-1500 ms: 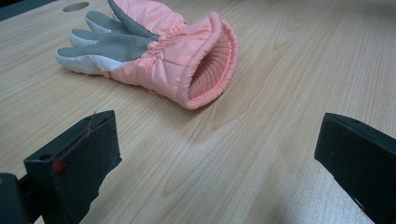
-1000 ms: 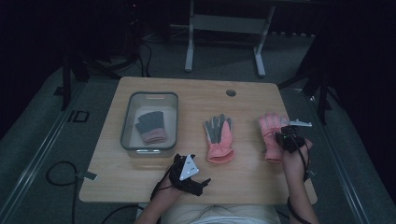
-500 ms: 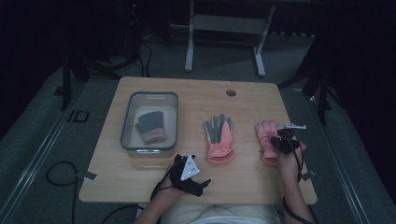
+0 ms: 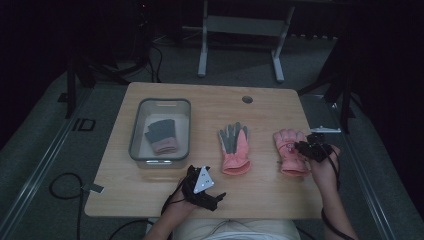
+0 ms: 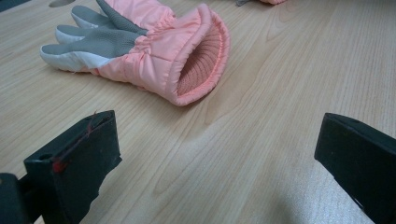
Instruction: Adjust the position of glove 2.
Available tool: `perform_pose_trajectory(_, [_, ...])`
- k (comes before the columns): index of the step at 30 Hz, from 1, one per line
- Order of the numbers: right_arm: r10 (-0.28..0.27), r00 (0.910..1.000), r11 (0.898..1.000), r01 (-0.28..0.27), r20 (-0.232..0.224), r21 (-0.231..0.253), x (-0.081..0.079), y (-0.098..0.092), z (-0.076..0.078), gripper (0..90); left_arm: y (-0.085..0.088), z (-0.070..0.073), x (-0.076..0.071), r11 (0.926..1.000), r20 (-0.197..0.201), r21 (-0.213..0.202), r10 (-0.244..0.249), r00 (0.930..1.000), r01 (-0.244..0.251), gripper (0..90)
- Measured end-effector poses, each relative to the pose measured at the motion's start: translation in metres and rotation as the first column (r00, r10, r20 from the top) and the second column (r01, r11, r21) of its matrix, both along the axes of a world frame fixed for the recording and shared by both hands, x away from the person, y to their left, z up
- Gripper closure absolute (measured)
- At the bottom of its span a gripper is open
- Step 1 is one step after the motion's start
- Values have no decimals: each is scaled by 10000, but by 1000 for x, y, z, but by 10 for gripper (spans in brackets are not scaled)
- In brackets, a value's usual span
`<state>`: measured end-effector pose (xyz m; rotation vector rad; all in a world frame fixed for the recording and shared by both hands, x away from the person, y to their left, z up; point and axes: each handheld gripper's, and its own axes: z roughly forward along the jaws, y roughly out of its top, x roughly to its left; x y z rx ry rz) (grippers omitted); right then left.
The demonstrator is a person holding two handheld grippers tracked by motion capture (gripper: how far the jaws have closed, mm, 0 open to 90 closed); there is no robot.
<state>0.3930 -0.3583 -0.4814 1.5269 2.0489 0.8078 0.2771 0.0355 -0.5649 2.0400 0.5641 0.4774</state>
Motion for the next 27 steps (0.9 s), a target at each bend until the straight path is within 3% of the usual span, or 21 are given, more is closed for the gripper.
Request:
perform_pose_trajectory(6, [618, 9979, 9979, -613, -198, 217, 3, -17, 12, 727, 0, 0, 1, 10000, -73, -30, -72, 9999, 72, 0])
perform_pose_trajectory(11, [891, 9954, 9958, -898, -358, -195, 9, -20, 16, 663, 0, 0, 1, 10000, -116, 5, -65, 9999, 65, 0])
perform_pose_trajectory(15, [883, 9947, 9961, -881, -532, 65, 13, -14, 3, 626, 0, 0, 1, 10000, -154, 62, -38, 9999, 39, 0])
perform_pose_trajectory(20, [863, 9928, 9955, -891, -832, -310, 19, -4, -20, 593, 0, 0, 2, 9999, -175, 101, -52, 9998, 54, 0])
perform_pose_trajectory(22, [792, 9920, 9934, -868, -984, -756, 20, 0, -30, 617, 0, 0, 1, 9999, -173, 146, -36, 9998, 38, 0])
perform_pose_trajectory(27, [632, 9920, 9962, -693, -1090, -534, 19, 1, -39, 782, -1, 0, 1, 9998, -152, 179, -68, 9999, 71, 0])
